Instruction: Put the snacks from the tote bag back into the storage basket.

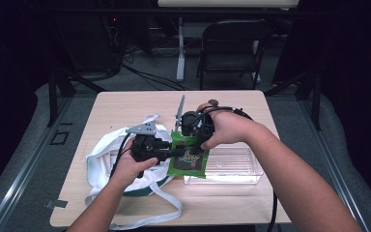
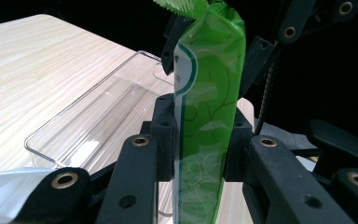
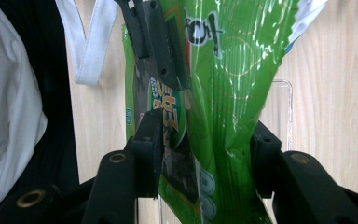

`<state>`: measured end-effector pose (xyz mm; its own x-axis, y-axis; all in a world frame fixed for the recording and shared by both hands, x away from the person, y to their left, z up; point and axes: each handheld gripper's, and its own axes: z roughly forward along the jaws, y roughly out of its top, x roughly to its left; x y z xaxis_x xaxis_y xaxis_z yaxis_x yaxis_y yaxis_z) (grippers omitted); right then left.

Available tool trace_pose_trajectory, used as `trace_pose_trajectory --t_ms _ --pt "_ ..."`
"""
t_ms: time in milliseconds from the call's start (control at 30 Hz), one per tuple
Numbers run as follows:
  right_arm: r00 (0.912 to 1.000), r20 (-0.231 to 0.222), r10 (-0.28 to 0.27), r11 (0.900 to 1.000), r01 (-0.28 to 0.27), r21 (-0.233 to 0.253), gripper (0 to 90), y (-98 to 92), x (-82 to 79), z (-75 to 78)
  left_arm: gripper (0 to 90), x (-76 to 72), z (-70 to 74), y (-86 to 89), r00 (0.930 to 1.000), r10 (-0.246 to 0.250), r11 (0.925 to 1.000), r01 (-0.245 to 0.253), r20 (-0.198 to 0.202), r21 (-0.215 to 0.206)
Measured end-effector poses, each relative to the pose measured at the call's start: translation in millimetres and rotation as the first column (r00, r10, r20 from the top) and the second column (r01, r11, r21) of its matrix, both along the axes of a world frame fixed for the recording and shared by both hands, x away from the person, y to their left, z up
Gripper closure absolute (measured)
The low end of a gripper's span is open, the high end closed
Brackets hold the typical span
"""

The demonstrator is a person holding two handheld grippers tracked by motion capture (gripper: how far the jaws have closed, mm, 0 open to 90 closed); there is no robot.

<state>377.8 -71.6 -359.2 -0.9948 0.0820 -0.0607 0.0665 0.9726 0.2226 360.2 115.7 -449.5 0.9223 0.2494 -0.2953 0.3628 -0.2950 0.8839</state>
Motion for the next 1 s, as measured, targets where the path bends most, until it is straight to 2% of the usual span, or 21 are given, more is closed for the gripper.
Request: trace_pose_trajectory --t_ms 300,533,833,1000 --pt "0.9991 -0.042 -0.004 1.0 0.003 -0.014 62.0 1.3 1.7 -3.6 72.4 -1.3 0.7 -0.9 0.9998 -0.01 0.9999 0.009 0.015 0.007" --pt "0.9985 -0.054 0.001 1.0 -0.003 -0.028 66.0 1.3 2.3 -4.4 72.3 -2.3 0.2 -2.6 0.9997 -0.018 0.9998 0.018 0.019 0.011" --pt "0.9966 -0.082 -0.002 0.999 -0.002 -0.037 71.4 -0.9 3.6 -3.6 71.7 -3.7 -1.0 -6.0 0.9986 -0.029 0.9995 0.029 0.043 0.013" --pt "0.9965 -0.084 0.003 0.999 -0.007 -0.039 74.7 -1.8 3.5 -2.6 70.2 -3.0 -1.4 -6.1 0.9989 -0.031 0.9994 0.03 0.036 0.014"
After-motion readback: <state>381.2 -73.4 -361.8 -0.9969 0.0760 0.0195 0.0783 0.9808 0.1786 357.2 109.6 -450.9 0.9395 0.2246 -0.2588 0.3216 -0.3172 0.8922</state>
